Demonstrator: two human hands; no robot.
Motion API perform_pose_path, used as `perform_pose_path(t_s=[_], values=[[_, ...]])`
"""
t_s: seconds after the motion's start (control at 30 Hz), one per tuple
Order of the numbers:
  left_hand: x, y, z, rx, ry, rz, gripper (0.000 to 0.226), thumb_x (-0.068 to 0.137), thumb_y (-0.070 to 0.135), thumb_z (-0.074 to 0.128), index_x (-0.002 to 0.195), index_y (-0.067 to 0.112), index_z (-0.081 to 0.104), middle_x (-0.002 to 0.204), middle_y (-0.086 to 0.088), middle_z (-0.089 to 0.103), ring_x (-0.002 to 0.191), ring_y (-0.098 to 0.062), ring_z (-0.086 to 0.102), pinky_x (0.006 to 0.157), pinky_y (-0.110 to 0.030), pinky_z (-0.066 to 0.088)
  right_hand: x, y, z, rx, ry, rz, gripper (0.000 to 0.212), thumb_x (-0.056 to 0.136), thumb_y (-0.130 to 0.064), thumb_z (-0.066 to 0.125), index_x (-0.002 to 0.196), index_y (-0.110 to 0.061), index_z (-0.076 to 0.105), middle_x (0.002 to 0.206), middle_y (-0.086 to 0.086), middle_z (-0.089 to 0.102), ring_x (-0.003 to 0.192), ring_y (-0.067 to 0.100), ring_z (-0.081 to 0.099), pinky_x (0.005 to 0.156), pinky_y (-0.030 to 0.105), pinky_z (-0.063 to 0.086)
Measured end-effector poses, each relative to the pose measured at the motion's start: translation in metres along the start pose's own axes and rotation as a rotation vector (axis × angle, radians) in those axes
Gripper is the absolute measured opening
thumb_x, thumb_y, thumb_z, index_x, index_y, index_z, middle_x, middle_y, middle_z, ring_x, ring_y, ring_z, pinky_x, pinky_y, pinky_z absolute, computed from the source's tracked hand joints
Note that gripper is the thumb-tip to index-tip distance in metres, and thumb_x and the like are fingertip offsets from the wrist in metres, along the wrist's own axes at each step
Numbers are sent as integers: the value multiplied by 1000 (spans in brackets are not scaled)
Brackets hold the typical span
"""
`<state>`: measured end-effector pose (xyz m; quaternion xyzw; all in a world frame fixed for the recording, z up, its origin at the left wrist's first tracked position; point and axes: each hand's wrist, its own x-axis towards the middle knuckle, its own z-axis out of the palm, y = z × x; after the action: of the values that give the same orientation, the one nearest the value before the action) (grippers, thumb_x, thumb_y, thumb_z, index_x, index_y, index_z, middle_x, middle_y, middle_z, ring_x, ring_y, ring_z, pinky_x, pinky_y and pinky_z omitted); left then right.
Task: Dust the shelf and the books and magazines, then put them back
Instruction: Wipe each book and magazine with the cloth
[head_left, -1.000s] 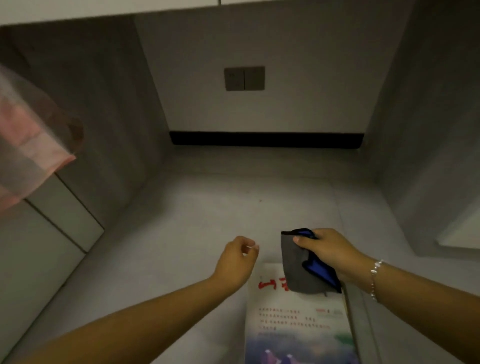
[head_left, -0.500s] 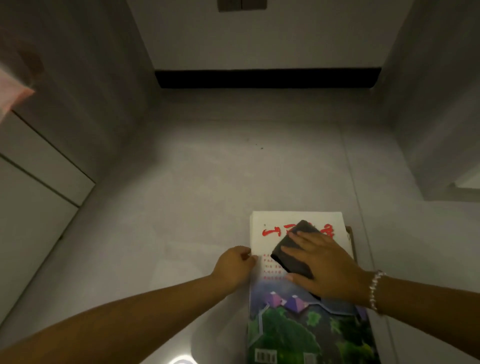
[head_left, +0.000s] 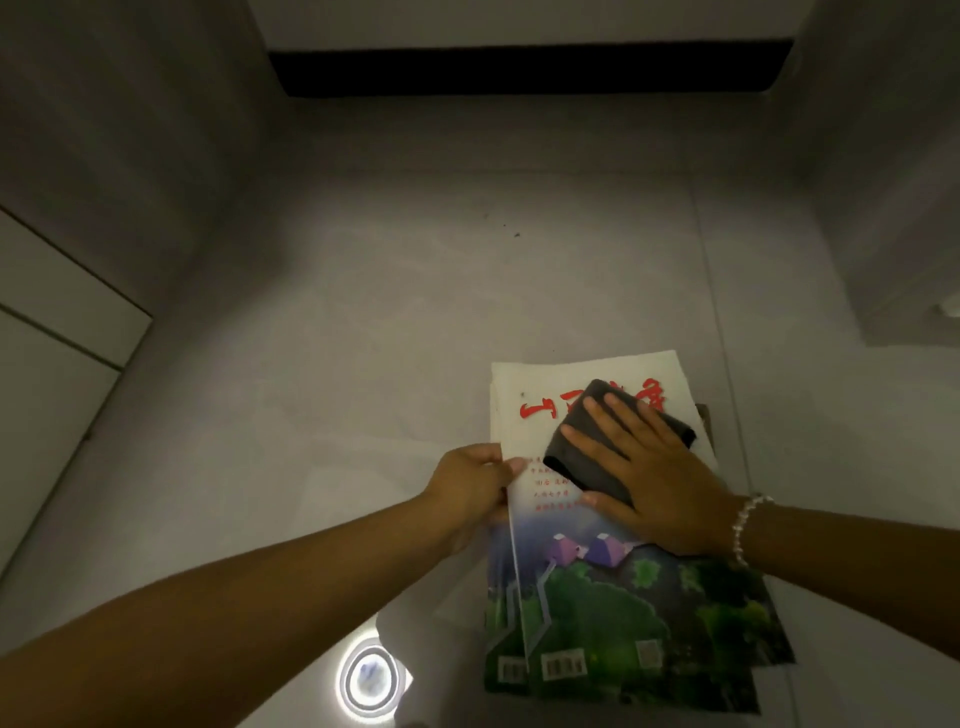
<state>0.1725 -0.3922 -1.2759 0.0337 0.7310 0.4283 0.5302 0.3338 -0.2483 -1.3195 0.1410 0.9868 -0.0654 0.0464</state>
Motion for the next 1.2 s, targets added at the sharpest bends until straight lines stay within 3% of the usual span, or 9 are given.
perform_pose_path(t_s=[0.07, 0.23, 0.43, 0.6, 0.67, 0.83, 0.97, 1.03, 1.2], values=[[7, 9, 1, -108, 11, -9, 13, 94, 11, 56, 104, 5, 63, 114, -17, 66, 85, -26, 67, 66, -32, 58, 14, 12, -4, -5, 6, 24, 67, 95, -62, 16, 148, -22, 23, 155, 9, 23, 144, 28, 16, 117, 43, 4], [24, 25, 0, -164, 20, -22, 24, 94, 8, 56, 116, -1, 62, 115, -18, 66, 88, -27, 65, 63, -29, 56, 36, 11, -7, 12, 58, 121, 67, 96, -61, 12, 147, -21, 26, 150, 16, 33, 139, 36, 28, 115, 44, 6], [28, 19, -3, -202, -37, -7, 28, 95, 8, 54, 120, -1, 61, 108, -17, 67, 79, -24, 67, 61, -26, 59, 22, 11, 2, -59, 18, -217, 64, 97, -58, 19, 149, -22, 22, 155, 6, 18, 144, 25, 11, 116, 43, 5], [33, 16, -5, -144, -47, -20, 30, 95, 12, 54, 124, 2, 59, 117, -14, 67, 94, -28, 68, 76, -35, 57, 48, 34, -5, 32, 100, 154, 75, 94, -63, 5, 146, -17, 32, 150, 17, 33, 140, 37, 25, 115, 49, 11], [34, 16, -6, -151, -59, -18, 32, 96, 11, 53, 126, 1, 58, 117, -16, 66, 96, -28, 67, 78, -35, 57, 52, 17, -4, 46, 109, 192, 72, 94, -60, 9, 145, -15, 36, 148, 19, 36, 138, 40, 30, 114, 51, 13], [31, 17, -8, -181, -119, -2, 25, 97, 9, 50, 119, 3, 60, 100, -11, 69, 80, -20, 68, 63, -25, 59, 47, 17, 0, -19, 25, -121, 62, 97, -55, 15, 149, -24, 24, 155, 6, 22, 144, 28, 16, 116, 47, 9], [34, 15, -7, -156, -84, 6, 28, 95, 8, 54, 122, 4, 61, 107, -10, 69, 78, -18, 69, 70, -30, 58, 64, 36, -8, 59, 85, 259, 71, 89, -57, 11, 148, -21, 29, 153, 12, 31, 143, 32, 21, 116, 46, 9], [33, 15, -6, -144, -65, 16, 29, 94, 7, 54, 122, 4, 61, 110, -12, 68, 77, -20, 69, 72, -32, 57, 75, 26, -10, 81, 65, 399, 73, 86, -57, 6, 150, -24, 23, 155, 11, 24, 144, 32, 15, 117, 46, 4], [31, 15, -4, -202, -74, 39, 28, 94, 3, 53, 120, -2, 60, 105, -20, 67, 74, -21, 67, 60, -24, 58, 100, -20, -20, 126, -68, 128, 55, 98, -50, 14, 151, -34, 5, 160, 0, -2, 146, 23, -7, 116, 41, -9]])
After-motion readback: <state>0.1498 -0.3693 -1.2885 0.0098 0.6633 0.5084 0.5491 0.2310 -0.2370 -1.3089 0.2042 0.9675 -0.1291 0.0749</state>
